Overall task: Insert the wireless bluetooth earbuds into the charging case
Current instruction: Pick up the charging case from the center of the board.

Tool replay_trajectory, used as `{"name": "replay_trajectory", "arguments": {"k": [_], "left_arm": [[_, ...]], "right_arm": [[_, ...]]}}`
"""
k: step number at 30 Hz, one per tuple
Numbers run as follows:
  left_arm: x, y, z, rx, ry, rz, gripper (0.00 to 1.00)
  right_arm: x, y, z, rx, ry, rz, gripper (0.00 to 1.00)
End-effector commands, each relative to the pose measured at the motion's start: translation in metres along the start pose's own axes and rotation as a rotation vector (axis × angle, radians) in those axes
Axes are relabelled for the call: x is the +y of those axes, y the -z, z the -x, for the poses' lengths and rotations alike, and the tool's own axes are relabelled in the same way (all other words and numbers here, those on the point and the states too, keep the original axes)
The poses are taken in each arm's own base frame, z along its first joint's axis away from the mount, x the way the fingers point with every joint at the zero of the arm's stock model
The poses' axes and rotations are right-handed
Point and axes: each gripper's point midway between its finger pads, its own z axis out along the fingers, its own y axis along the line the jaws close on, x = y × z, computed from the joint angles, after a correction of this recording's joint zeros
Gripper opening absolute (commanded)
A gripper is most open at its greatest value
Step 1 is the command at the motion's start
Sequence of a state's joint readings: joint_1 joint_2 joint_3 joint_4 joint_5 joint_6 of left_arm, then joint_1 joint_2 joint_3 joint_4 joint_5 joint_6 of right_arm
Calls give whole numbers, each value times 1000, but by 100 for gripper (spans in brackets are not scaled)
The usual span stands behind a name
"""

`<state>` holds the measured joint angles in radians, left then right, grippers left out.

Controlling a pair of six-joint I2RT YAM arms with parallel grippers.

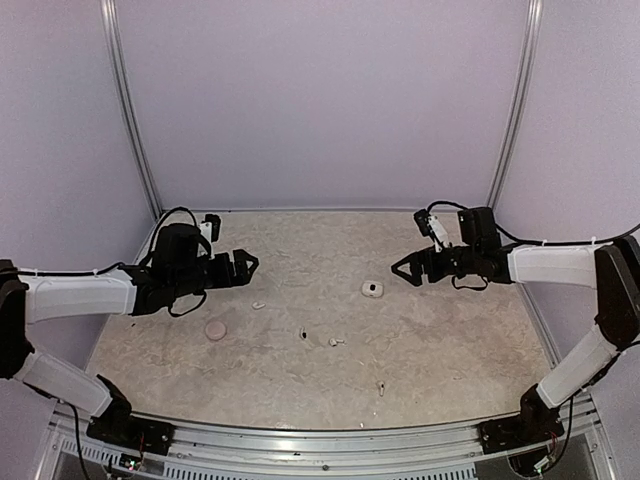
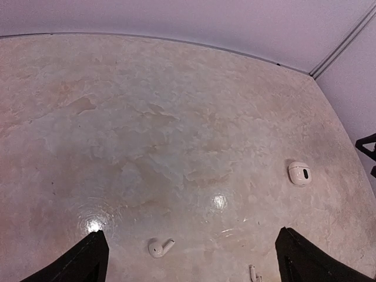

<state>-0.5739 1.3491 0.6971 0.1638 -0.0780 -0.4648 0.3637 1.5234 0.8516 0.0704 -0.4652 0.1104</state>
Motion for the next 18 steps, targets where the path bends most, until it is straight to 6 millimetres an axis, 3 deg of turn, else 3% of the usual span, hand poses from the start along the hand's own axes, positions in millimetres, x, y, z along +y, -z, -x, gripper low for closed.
{"name": "replay_trajectory", "arguments": {"k": [1,9,18], "left_arm": [[-46,11,26,-61,-40,-213,99],[-87,23,26,-49,-107,-437,99],[-103,36,31,-78,-142,-533,99]], "right_arm": [[14,-13,-7,58,110,95,98],[8,-43,-28,141,186,155,94],[-5,-70,-44,189,251,167,86]]}}
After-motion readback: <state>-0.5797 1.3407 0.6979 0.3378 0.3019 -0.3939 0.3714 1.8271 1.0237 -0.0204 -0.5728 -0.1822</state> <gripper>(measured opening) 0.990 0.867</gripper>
